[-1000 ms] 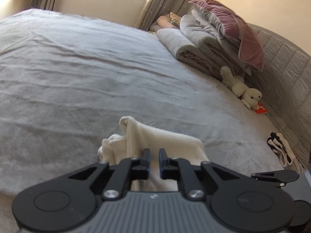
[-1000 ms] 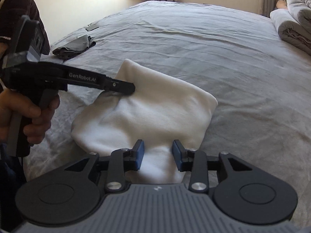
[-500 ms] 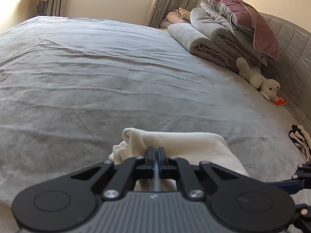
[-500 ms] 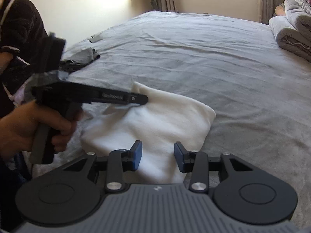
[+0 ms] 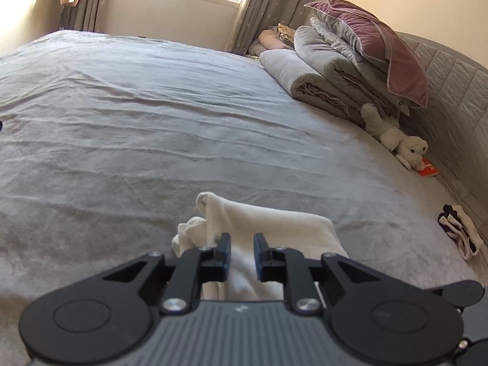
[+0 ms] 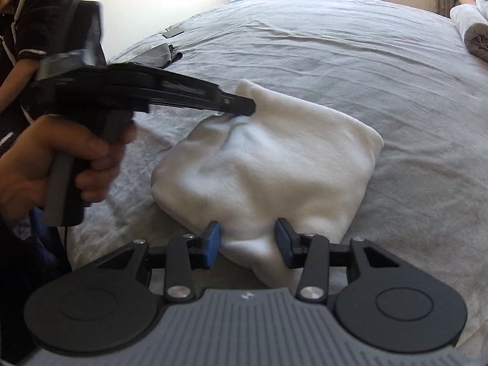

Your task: Fold clothes

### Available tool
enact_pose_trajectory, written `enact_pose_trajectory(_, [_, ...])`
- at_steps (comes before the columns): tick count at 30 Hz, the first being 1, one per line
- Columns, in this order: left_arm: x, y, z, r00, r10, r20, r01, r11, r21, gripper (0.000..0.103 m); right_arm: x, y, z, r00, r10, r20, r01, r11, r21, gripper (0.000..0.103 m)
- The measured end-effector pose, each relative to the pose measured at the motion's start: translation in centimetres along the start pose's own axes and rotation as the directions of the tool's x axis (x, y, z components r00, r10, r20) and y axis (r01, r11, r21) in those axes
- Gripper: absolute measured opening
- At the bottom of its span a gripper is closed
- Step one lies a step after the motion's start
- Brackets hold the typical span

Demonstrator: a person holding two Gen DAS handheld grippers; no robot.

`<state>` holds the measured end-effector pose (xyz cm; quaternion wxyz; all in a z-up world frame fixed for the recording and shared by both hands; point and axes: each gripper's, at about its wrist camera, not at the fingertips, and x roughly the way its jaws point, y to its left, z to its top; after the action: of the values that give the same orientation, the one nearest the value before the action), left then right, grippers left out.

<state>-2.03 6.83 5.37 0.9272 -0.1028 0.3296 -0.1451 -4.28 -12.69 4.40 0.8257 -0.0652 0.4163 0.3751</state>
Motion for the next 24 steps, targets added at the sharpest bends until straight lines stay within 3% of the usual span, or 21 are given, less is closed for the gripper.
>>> enact_pose_trajectory(4, [-1.0,-1.5,-1.4,1.0,-0.014,0.002,0.014,0.996,0.09,0.032,0.3,0.6,-0.1,1.0,-0.019,-0.001,0.019,0.999,-0.026,0.05])
enact_pose_trajectory(8, [0.7,-1.0,-2.3,0.998,0.048,-0.035,-0.044,0.994,0.102,0.026,-0.5,-0.1,0.2,1.0,0.017,0.019,-0.016,1.0,-0.012,0.05])
enact_pose_trajectory(10, [0.9,-0.8,-2.4,0.997,0.06,-0.046,-0.055,0.994,0.095,0.025,-1.8,-1.3,0.8,0.997,0.034,0.064,-0.037,0.999,0.04,0.039])
enact_pose_trajectory(12, [0.9,-0.7,-2.4,0.997,0.062,-0.051,-0.058,0.994,0.088,0.024,-3.1,-2.7,1.3,0.993,-0.004,0.118,-0.007,0.996,0.091,0.041])
enact_pose_trajectory(13, [1.0,-0.8,-2.4,0.996,0.066,-0.053,-0.06,0.994,0.094,0.023,-3.1,-3.2,1.4,0.993,-0.024,0.115,0.012,0.995,0.099,0.047])
enact_pose_trajectory(18, [1.0,-1.0,-2.6,0.996,0.075,-0.057,-0.068,0.991,0.116,0.023,0.2,-3.1,0.4,0.998,-0.051,0.023,0.049,0.995,0.082,0.051])
enact_pose_trajectory(24, [0.8,-0.7,-2.9,0.996,0.067,-0.053,-0.062,0.993,0.099,0.023,-0.4,-3.3,0.5,0.998,-0.05,0.034,0.047,0.996,0.078,0.052])
